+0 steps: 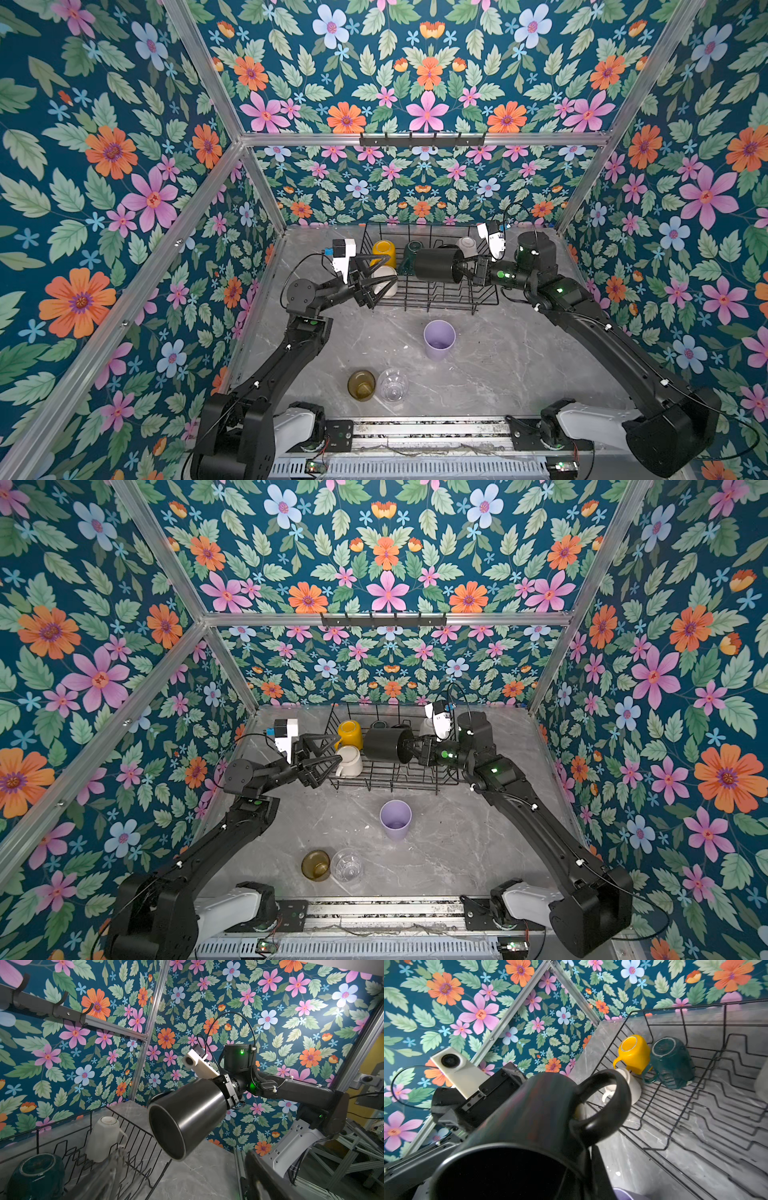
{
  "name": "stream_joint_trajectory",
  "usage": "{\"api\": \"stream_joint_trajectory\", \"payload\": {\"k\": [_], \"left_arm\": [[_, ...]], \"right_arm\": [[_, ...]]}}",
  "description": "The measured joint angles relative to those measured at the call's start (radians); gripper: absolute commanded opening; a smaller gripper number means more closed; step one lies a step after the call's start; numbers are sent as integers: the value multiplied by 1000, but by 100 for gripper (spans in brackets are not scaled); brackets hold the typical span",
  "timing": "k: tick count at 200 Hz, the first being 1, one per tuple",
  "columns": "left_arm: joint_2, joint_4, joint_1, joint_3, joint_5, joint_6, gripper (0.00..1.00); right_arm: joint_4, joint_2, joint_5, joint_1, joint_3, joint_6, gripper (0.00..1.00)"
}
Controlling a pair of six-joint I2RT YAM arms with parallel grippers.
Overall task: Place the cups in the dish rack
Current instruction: 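Lift the black mug over the rack while the left gripper moves toward it, then close the left gripper on the black mug's base while the right holds it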
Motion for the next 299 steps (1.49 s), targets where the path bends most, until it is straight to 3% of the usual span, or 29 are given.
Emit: {"api": "stream_joint_trajectory", "payload": {"k": [82,162,237,299], "left_arm": [[75,27,-94,43,58,-34,93],[116,117,-108,53,103,-100,93],[182,329,-121,62,160,-298,93],[187,368,-145,69,188,-350,92]], "right_arm": [[143,-47,-74,27,-83,-148,0],[177,-64,-96,102,-94,-293,0],[216,-66,-128,121,-98,-341,0],[261,-41,-141,121,-50,-367,0]]}}
